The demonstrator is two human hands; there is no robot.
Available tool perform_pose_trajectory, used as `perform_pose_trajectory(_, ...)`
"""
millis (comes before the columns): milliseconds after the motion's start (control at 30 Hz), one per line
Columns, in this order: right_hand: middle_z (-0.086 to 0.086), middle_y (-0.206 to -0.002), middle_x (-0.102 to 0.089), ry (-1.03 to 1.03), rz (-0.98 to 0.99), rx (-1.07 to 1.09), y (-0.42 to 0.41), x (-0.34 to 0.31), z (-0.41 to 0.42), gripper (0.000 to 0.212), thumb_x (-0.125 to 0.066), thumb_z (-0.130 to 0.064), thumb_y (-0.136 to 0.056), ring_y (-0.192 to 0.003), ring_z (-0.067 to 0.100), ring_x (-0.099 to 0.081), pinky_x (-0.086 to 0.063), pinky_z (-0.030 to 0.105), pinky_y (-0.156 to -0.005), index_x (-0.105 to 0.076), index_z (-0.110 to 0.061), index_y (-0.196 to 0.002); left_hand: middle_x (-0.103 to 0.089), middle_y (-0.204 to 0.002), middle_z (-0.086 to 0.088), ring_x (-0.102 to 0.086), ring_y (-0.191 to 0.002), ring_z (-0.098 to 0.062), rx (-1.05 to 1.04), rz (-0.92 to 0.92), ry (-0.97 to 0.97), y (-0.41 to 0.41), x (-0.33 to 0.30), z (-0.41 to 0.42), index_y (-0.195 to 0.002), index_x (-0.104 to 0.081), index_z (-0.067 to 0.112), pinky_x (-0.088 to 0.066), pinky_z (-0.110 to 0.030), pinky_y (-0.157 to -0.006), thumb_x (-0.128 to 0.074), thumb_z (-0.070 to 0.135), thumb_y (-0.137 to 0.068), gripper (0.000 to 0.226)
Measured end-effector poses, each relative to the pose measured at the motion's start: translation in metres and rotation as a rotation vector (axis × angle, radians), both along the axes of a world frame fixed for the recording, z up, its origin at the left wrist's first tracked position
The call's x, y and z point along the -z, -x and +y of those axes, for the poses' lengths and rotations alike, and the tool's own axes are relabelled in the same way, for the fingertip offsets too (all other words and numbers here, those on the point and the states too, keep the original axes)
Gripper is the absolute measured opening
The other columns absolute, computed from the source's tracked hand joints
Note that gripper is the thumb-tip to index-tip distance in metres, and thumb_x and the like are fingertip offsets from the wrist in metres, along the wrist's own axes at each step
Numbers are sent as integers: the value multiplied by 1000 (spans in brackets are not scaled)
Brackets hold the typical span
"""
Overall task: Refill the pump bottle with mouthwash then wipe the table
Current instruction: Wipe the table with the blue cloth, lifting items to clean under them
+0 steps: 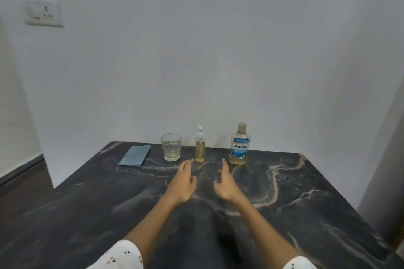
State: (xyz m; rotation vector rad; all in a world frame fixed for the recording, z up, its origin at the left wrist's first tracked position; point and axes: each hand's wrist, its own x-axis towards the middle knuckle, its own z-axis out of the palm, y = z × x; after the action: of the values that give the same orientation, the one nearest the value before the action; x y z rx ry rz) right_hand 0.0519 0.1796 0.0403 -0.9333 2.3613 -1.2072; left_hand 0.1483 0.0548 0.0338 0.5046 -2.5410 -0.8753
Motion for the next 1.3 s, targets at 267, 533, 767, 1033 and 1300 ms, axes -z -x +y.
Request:
perform_pose_trajectory(267, 19, -152, -28, -78, 36, -126, -80, -20, -50, 81, -47, -8, -95, -132, 29, -41, -38, 29, -99, 9, -15, -152, -25, -153, -11, -37, -135, -29, -160, 77, -82, -82, -20, -61, -147, -22, 10, -36, -45, -109, -46, 11, -94, 58)
perform_pose_trajectory(533, 19, -154, -25, -71, -27, -230, -102, -13, -132, 68, -42, -19, -101, -139, 28, -31, -30, 32, -108, 1, -12, -153, -31, -147, -15, -45, -127, -31, -326, 159, -240, -109, -3, -136, -144, -26, 9, -41, -40, -105, -47, 6, -91, 57)
perform_pose_trajectory(767, 16, -151, -32, -111, -10, -265, -75, 5, -216, 62, -42, -19, -100, -137, 29, -36, -28, 36, -112, -7, -10, -151, -31, -149, -10, -44, -130, -27, -439, 165, -334, -86, 25, -203, -144, -28, 13, -40, -40, -107, -49, 6, -91, 58)
perform_pose_trajectory(1033, 16, -147, -34, -129, 33, -253, -32, 30, -291, 53, -39, -21, -101, -132, 32, -38, -32, 43, -110, -19, -8, -148, -31, -150, -10, -37, -134, -25, -469, 118, -318, -26, 45, -256, -146, -23, 13, -37, -32, -104, -49, 7, -92, 60)
perform_pose_trajectory(1300, 13, -157, -11, -236, 230, -229, -15, 62, -327, 53, -35, -29, -101, -145, 31, -9, -8, 41, -118, -19, -18, -150, -36, -149, -6, -37, -135, -22, -427, 32, -219, -1, 61, -276, -141, -34, 12, -32, -34, -110, -46, 5, -94, 49)
